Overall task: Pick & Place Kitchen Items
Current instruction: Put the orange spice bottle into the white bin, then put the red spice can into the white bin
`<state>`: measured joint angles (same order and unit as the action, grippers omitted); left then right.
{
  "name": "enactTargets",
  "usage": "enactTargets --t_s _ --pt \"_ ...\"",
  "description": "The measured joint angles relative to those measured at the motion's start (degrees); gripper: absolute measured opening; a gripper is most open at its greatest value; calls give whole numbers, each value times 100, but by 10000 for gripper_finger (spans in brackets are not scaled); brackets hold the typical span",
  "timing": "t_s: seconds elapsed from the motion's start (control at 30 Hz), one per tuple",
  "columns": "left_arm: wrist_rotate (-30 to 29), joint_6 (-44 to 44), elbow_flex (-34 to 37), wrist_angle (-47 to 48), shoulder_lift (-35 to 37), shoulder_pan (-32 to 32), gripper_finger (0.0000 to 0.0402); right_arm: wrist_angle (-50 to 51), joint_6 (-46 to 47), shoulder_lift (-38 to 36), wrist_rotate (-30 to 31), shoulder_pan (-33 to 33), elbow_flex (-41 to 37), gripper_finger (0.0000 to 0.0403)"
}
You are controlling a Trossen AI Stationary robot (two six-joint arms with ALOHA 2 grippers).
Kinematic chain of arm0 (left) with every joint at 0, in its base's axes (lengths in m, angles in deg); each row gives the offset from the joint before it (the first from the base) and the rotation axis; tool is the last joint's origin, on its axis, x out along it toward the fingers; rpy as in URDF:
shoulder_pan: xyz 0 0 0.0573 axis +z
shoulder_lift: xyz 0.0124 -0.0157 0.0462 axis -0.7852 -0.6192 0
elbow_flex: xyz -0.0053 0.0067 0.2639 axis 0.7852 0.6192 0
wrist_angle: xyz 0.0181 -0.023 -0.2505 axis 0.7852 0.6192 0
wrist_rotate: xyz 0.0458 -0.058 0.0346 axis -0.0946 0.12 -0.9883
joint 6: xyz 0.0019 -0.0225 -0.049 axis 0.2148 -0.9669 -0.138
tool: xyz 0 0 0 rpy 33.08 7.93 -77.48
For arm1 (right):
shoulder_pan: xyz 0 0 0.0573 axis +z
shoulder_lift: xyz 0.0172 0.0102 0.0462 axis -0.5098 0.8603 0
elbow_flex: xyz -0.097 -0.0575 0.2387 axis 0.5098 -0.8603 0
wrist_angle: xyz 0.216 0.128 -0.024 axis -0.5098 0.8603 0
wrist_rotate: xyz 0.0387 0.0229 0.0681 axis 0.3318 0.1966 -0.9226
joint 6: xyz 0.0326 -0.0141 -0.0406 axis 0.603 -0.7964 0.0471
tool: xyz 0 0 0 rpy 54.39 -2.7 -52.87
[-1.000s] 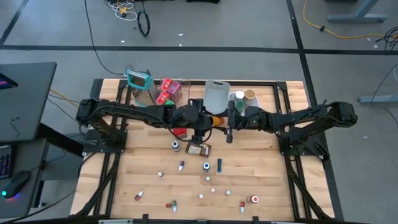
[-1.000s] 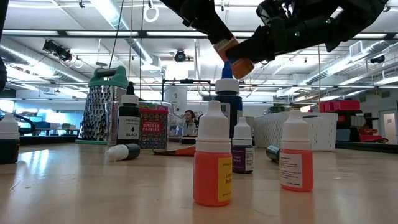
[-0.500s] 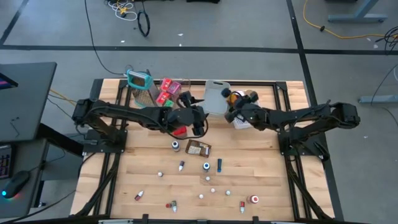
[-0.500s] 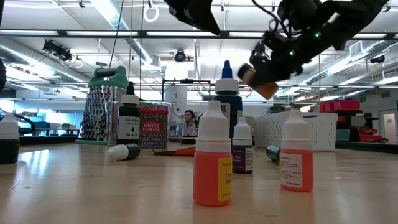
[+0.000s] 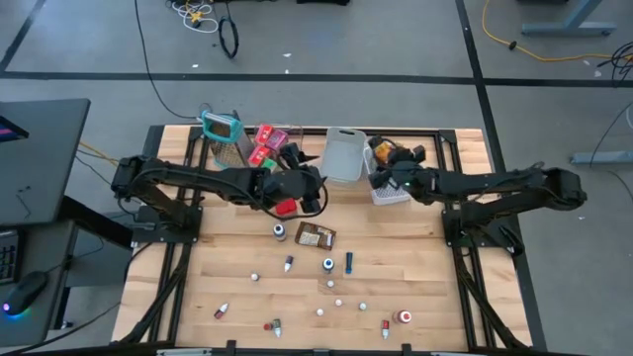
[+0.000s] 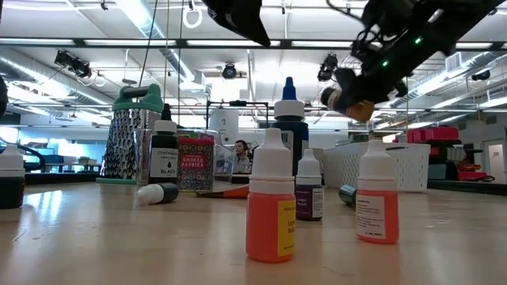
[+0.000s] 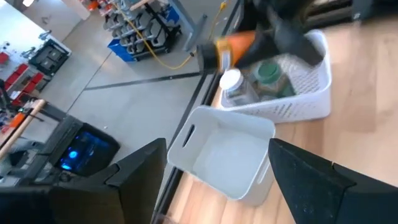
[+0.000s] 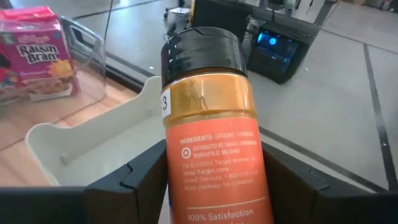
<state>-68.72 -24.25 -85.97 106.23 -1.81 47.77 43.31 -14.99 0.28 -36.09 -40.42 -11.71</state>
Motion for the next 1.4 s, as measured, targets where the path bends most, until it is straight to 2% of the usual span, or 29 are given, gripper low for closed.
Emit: enactTargets --t_s 0.1,0.2,0.3,0.43,0.57,0.77,0.97,1.1,1.23,1.4 --pt "-30 -67 0 66 0 1 289 531 240 -434 5 84 0 226" --pt "-29 -172 0 74 0 1 288 1356 876 -702 9 144 -30 226" --pt "-11 -185 0 69 -2 -2 288 1500 1340 -784 13 160 -343 226" --pt "-5 -248 0 66 -2 1 288 910 1575 -756 133 109 -866 226" --pt "128 -326 0 65 -2 1 288 -493 1257 -706 161 3 -1397 226" --pt "239 -303 0 63 -4 1 288 -1655 966 -542 -198 -155 -1994 226" --pt "241 -303 2 61 -4 1 288 -1749 729 -509 -16 -224 -2085 233" --pt "240 -303 2 61 -4 1 288 -1922 469 -503 -174 -226 -2092 260" --pt "241 -328 2 63 -4 1 288 -1931 267 -503 -79 -226 -2094 288" --pt "241 -454 2 65 -4 -2 288 -2009 143 -501 -79 -226 -2098 302"
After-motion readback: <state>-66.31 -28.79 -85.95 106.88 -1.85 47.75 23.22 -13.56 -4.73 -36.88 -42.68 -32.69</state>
